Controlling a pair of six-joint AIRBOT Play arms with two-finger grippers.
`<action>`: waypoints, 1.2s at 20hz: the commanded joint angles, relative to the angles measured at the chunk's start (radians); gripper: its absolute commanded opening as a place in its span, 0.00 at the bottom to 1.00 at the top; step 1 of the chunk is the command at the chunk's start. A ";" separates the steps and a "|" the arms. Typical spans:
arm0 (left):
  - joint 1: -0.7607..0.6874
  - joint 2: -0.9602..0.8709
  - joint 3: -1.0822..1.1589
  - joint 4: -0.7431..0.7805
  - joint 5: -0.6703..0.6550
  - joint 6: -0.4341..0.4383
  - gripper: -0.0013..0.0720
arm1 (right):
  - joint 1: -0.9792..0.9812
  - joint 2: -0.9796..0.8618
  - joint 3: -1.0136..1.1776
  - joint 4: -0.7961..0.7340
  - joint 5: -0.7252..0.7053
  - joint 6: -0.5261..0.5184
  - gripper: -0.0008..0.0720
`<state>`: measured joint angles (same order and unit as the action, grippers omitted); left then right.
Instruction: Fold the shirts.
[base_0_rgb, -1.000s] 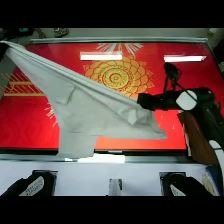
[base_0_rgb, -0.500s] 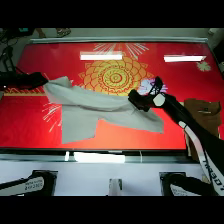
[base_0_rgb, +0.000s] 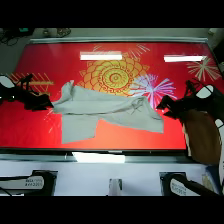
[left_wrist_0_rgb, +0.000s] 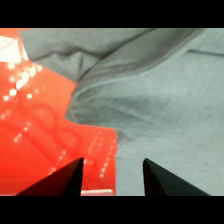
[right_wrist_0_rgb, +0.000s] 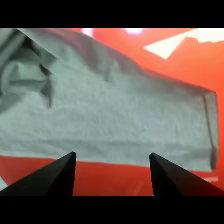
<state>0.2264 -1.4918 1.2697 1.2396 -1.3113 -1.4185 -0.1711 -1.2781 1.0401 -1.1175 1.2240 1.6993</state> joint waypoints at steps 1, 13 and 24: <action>0.013 -0.012 -0.136 0.018 -0.040 0.038 0.62 | -0.078 0.011 -0.043 -0.025 0.224 -0.096 0.60; -0.103 -0.085 -0.267 -0.141 0.186 0.049 0.62 | -0.068 0.011 -0.066 0.011 0.219 -0.114 0.71; -0.108 -0.039 -0.267 -0.141 0.170 0.083 0.08 | -0.069 0.010 -0.275 -0.111 -0.012 -0.037 0.78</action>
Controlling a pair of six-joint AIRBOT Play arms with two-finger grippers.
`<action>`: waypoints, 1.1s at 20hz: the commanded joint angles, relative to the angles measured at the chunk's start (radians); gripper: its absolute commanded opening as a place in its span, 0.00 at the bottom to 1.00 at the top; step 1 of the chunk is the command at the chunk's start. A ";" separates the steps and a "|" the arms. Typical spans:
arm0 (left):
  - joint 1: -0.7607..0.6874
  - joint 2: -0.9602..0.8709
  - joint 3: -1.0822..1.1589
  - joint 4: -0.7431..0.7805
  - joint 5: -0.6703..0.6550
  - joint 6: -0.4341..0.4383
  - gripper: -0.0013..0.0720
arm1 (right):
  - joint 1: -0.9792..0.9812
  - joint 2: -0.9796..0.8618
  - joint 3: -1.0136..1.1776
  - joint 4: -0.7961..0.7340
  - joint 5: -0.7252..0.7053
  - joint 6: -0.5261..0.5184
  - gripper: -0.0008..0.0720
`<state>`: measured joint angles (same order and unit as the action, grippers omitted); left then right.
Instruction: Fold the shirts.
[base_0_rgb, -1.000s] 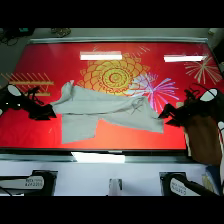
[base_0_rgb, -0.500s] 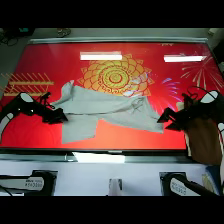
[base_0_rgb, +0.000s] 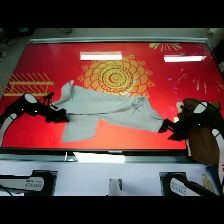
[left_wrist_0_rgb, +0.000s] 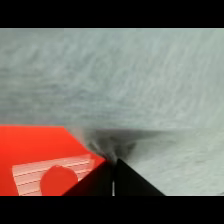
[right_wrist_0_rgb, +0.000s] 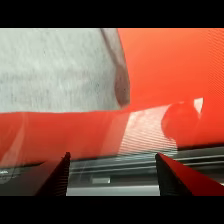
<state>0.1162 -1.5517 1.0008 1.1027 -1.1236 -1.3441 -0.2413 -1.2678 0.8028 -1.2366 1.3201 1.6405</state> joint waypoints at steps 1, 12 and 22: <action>0.002 0.030 0.002 -0.004 -0.018 0.009 0.08 | 0.001 -0.003 -0.038 0.008 -0.144 0.037 0.76; 0.002 0.090 0.002 -0.004 -0.018 0.008 0.08 | 0.002 -0.103 -0.039 0.180 -0.259 0.007 0.58; 0.002 0.281 0.173 -0.016 -0.032 0.016 0.07 | 0.002 0.034 0.117 0.223 -0.147 -0.175 0.05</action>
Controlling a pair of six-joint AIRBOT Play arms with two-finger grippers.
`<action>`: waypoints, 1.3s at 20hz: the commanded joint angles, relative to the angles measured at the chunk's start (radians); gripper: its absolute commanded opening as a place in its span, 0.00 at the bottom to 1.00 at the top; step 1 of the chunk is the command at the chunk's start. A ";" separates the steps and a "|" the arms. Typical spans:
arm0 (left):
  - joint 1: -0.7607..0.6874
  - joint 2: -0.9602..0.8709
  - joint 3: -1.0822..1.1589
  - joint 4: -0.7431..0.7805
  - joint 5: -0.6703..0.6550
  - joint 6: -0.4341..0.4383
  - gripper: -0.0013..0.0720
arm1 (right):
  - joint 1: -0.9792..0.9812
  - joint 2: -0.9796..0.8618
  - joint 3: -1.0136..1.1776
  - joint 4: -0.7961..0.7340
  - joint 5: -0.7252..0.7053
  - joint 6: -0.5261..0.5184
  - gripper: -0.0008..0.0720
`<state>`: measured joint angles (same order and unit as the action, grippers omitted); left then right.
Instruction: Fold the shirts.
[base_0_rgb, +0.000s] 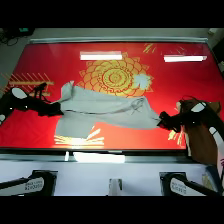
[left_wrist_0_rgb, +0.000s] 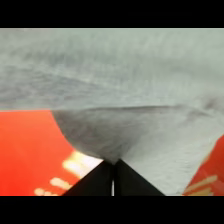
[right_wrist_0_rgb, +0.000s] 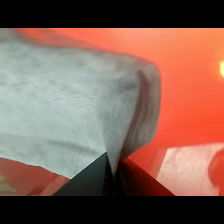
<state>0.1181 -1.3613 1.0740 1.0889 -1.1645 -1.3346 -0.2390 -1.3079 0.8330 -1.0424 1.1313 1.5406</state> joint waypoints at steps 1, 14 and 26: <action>0.000 0.138 0.183 -0.007 0.021 0.006 0.07 | -0.001 0.120 0.168 0.032 0.042 -0.088 0.05; 0.000 0.568 1.038 -0.051 0.499 -0.111 0.07 | -0.001 0.596 1.061 -0.119 -0.065 0.013 0.05; 0.000 0.417 0.861 0.150 0.174 -0.103 0.07 | -0.001 0.389 0.973 -0.261 0.371 0.025 0.05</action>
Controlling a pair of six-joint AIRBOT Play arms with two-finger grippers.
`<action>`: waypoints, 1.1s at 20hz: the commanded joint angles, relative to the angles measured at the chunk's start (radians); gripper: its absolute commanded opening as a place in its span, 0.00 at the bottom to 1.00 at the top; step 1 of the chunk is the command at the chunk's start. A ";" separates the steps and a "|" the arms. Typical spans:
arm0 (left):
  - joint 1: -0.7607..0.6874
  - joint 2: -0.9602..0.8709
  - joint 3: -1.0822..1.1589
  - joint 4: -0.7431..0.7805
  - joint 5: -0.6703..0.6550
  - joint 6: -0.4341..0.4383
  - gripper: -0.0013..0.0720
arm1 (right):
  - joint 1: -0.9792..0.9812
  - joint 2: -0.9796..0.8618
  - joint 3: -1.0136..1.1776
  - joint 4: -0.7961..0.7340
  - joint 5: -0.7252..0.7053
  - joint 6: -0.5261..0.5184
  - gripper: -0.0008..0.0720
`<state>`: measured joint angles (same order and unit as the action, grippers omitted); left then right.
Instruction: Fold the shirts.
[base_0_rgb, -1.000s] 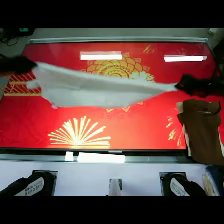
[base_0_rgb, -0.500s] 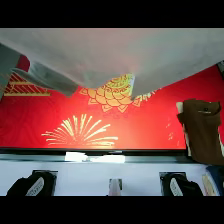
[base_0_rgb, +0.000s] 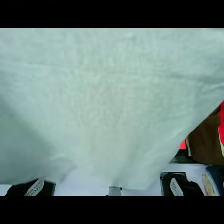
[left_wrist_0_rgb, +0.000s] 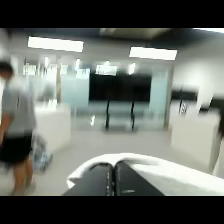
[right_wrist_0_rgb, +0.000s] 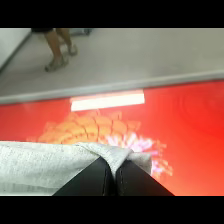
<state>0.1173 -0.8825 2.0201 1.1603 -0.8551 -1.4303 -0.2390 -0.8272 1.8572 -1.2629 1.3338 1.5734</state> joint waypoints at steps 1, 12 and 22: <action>0.001 -0.094 -0.141 0.082 -0.160 -0.006 0.07 | 0.000 -0.143 -0.106 -0.039 0.170 -0.008 0.05; 0.000 -0.570 -0.459 0.016 -0.166 0.007 0.08 | 0.000 -0.655 -0.414 0.104 -0.315 0.118 0.05; -0.049 -0.776 -0.459 -0.112 -0.336 0.005 0.67 | 0.057 -0.754 -0.406 0.234 -0.333 0.125 0.46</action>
<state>0.0860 -1.6211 1.5616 1.0748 -1.0870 -1.4258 -0.2031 -1.5677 1.4456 -1.0508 0.9806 1.6939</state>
